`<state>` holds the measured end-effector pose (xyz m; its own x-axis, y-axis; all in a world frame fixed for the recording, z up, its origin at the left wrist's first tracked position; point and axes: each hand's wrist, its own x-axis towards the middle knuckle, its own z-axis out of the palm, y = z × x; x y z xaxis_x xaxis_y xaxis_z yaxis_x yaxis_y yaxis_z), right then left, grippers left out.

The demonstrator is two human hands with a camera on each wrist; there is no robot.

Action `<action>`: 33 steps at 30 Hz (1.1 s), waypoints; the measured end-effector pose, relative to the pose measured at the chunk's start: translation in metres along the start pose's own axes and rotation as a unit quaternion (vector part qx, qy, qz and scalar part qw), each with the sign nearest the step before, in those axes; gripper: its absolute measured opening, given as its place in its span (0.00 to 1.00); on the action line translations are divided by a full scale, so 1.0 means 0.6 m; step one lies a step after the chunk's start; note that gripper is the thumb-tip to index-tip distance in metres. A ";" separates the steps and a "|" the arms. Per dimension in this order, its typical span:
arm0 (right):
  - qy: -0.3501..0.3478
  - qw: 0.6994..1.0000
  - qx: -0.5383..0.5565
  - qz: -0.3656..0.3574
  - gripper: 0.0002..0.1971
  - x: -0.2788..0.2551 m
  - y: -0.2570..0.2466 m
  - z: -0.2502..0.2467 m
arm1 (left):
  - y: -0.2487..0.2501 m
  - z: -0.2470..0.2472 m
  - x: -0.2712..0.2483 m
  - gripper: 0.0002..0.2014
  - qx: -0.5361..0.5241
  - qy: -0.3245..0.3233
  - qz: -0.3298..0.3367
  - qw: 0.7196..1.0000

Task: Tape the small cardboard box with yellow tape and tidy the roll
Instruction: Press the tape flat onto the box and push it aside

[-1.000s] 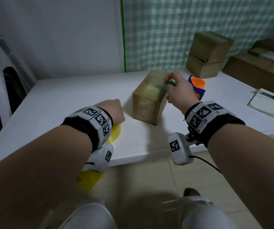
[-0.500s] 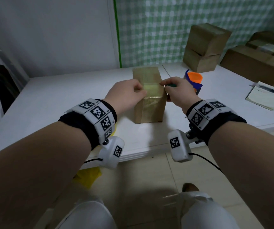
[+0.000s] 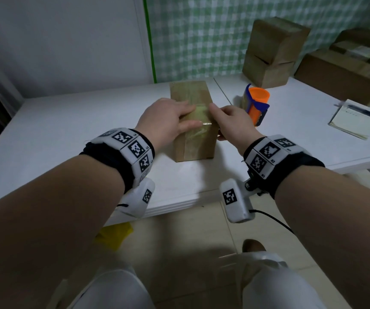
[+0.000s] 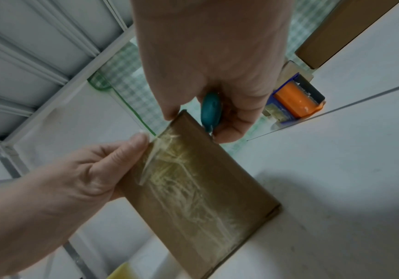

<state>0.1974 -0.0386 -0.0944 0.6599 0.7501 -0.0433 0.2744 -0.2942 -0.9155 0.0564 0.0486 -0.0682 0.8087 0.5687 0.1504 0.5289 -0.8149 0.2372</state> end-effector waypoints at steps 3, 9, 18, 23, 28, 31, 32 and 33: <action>0.006 1.000 -0.022 -0.014 0.21 0.003 0.007 0.006 | 0.002 0.000 0.000 0.30 0.034 -0.022 -0.004 0.999; -0.002 1.000 -0.014 -0.013 0.22 0.003 0.006 0.003 | 0.002 0.010 -0.005 0.36 0.076 -0.049 0.000 0.996; -0.033 0.999 -0.039 -0.010 0.20 0.002 -0.006 -0.005 | 0.011 0.009 -0.010 0.40 0.084 -0.015 -0.040 0.996; -0.044 0.998 -0.037 -0.001 0.20 0.006 -0.003 -0.006 | 0.021 0.017 -0.007 0.31 0.034 0.039 -0.066 0.996; -0.044 0.998 -0.043 -0.005 0.22 0.010 0.002 -0.005 | 0.030 0.036 -0.007 0.32 0.041 0.060 -0.062 0.995; -0.040 0.998 -0.042 -0.004 0.24 0.009 0.004 -0.004 | 0.033 0.040 -0.010 0.34 0.051 0.066 -0.055 0.995; -0.039 0.998 -0.043 -0.004 0.24 0.008 0.003 -0.004 | 0.033 0.041 -0.011 0.35 0.052 0.069 -0.051 0.995; -0.039 0.998 -0.047 -0.005 0.24 0.007 0.002 -0.004 | 0.034 0.042 -0.012 0.35 0.057 0.072 -0.047 0.995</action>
<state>0.2021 -0.0375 -0.0950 0.6019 0.7957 -0.0678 0.3481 -0.3378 -0.8744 0.0678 0.0250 -0.0885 0.7137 0.6460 0.2709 0.6322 -0.7605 0.1482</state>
